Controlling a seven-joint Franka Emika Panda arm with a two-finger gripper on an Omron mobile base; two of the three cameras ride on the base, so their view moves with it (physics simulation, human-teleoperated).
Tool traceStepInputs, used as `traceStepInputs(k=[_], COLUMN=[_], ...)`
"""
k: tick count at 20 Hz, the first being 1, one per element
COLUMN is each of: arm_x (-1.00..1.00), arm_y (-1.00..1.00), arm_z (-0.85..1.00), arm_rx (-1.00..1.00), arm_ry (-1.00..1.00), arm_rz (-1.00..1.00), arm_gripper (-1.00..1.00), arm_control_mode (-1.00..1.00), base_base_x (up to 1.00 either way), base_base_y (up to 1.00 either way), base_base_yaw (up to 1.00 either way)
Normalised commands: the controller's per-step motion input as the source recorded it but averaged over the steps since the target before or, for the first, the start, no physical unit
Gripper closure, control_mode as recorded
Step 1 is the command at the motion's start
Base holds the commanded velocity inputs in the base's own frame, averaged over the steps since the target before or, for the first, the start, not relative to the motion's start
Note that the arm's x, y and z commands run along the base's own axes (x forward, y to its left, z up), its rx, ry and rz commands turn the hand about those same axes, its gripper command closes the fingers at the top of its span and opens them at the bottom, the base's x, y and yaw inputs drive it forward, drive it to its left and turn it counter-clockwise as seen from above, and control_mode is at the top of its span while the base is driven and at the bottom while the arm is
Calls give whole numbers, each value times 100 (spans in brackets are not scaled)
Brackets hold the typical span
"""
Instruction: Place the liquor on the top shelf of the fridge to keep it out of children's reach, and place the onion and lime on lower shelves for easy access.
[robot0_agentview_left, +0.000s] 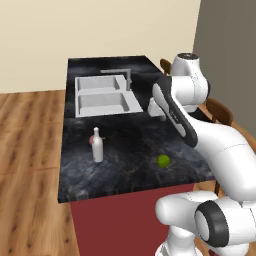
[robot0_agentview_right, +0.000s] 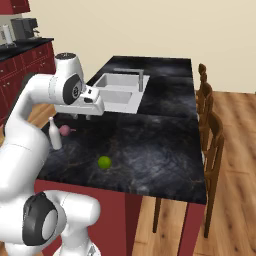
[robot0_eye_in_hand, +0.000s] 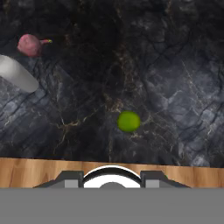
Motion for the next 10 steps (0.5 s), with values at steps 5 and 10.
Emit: traceStepInputs(k=[5,10], arm_x=[-10,-27], arm_y=[17,31], arm_z=[-9,-16], arm_rx=[0,-1], arm_ry=[-3,-15], arm_rz=[0,0], arm_gripper=[-100,-100], arm_control_mode=[-100,-100], base_base_x=[0,0], base_base_y=[0,0], base_base_yaw=[0,0])
